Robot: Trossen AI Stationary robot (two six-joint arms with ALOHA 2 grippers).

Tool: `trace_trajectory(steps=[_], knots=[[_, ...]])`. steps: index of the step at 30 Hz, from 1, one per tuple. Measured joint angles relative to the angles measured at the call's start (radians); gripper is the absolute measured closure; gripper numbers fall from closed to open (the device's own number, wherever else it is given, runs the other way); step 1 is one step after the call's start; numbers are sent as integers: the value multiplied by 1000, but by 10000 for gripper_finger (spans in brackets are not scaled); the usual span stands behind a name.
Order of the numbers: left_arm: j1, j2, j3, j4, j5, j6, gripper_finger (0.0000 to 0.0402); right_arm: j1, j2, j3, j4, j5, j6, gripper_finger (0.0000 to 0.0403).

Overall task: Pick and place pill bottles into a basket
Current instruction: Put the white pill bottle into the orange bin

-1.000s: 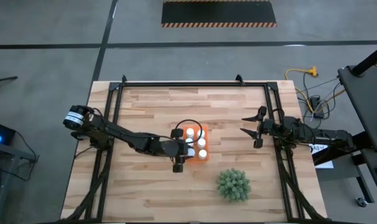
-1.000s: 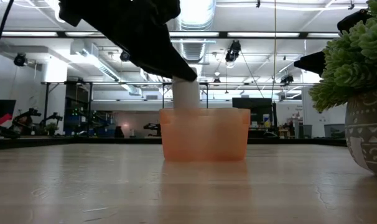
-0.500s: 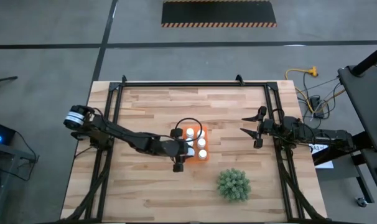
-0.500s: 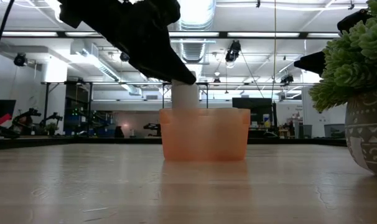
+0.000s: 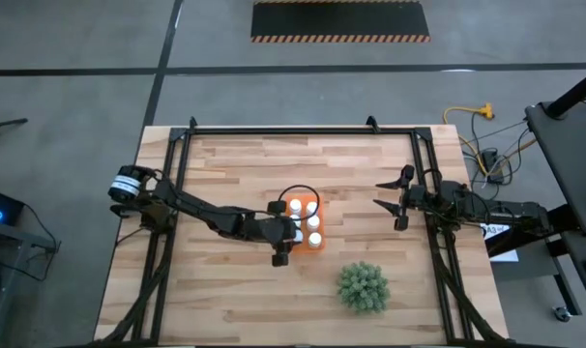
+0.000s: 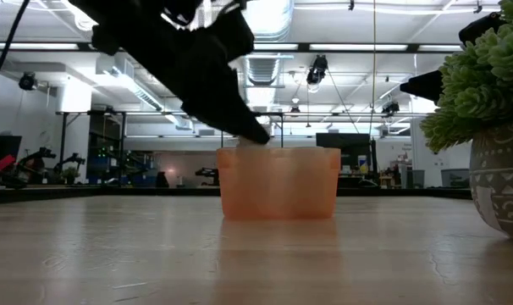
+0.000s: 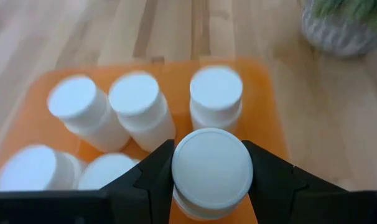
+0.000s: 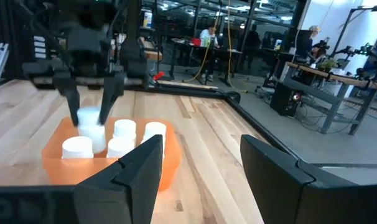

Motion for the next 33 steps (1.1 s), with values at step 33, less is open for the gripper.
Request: trace_trajectory(steps=[33], knots=[[18,38,-2,-4,45,-24,252,0,1,0,1,1,0,197]])
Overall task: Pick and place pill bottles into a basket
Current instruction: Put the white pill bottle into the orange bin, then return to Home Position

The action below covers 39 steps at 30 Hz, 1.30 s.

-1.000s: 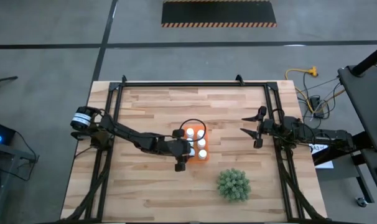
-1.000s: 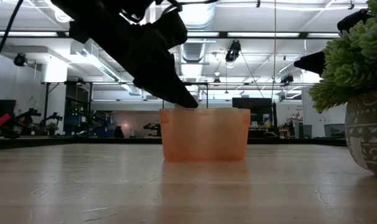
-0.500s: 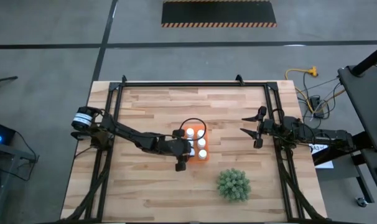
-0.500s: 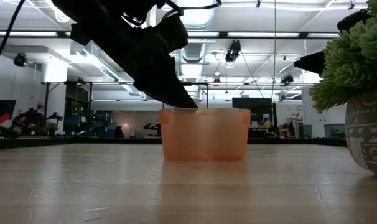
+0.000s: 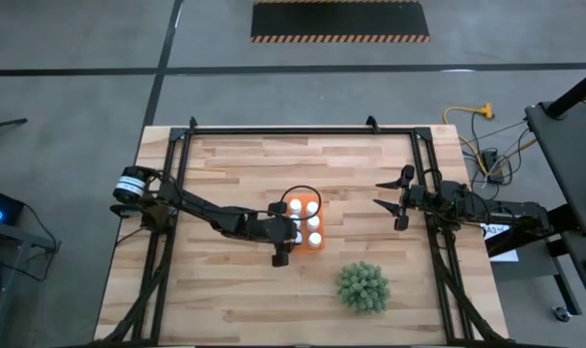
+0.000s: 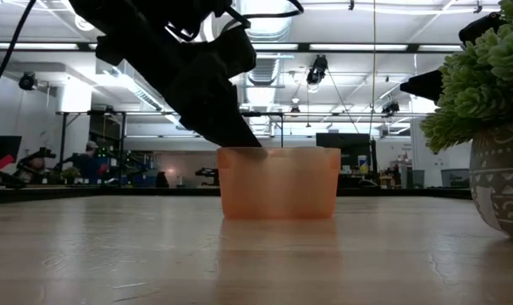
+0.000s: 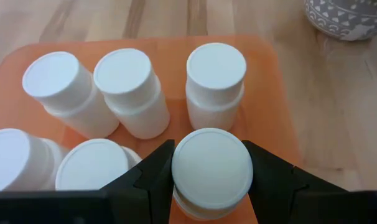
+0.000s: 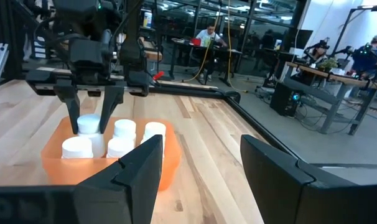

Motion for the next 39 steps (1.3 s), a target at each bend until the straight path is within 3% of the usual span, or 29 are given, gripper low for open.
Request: trace_trajectory(steps=[22,39], knots=[[0,-1,1,1,4,0,186,0,0,0,0,0,-1,197],[-3,-34,39,-5,5,0,184,0,0,0,0,0,0,197]])
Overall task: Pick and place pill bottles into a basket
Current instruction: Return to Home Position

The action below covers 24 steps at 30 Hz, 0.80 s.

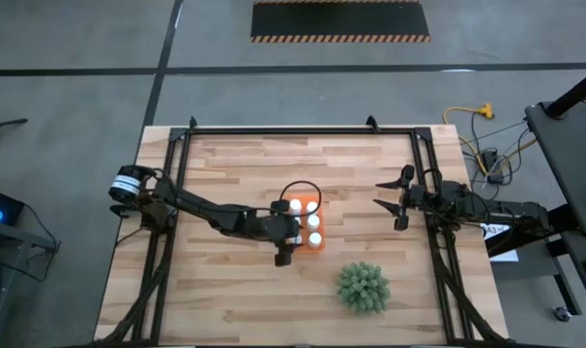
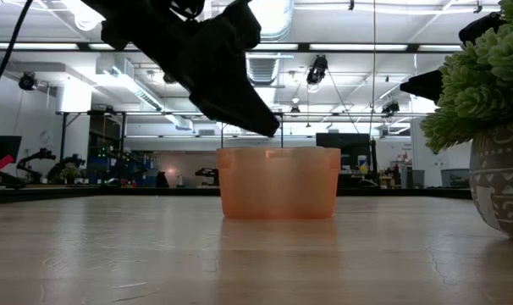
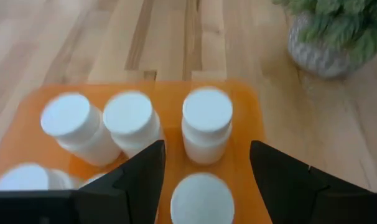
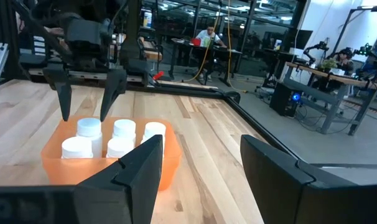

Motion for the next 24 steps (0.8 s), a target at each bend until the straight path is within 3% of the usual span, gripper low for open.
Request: trace_trajectory(steps=[20,24], knots=[[-10,-60,-25,22,3,30,184,0,0,0,0,0,-2,197],[-10,-71,-67,140,117,106,184,0,0,0,0,0,-2,197]])
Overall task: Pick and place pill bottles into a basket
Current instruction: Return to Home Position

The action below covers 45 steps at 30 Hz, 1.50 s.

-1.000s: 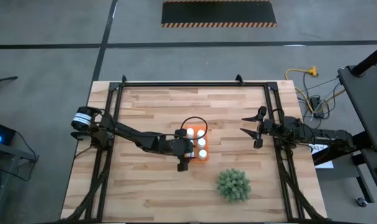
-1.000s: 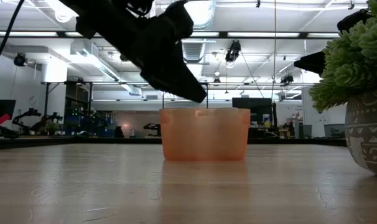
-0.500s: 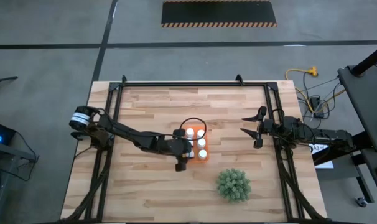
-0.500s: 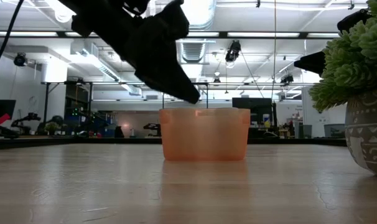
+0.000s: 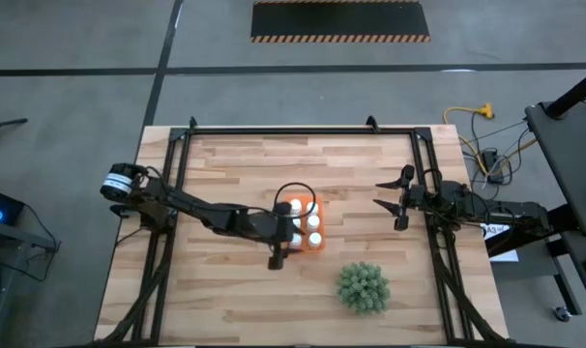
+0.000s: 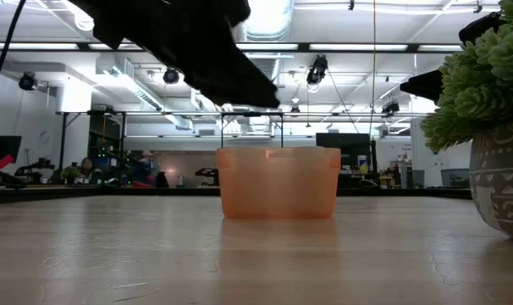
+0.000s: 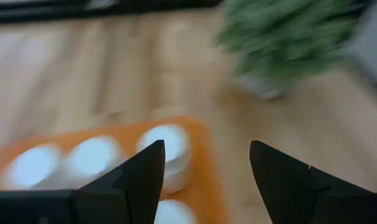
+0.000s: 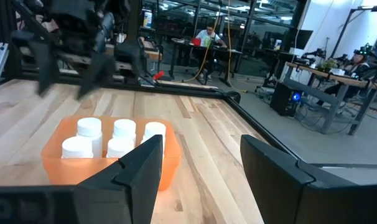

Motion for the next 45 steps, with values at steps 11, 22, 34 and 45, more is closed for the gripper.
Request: trace_trajectory(steps=[11,22,34,45], knots=[[12,-210,-235,186,164,26,184,0,0,0,0,-1,2,197],[85,-521,-610,469,6,0,184,0,0,0,0,0,1,197],[175,-833,-750,442,7,28,184,0,0,0,0,-1,2,197],[183,-1153,-787,218,11,4,184,0,0,0,0,0,1,197]])
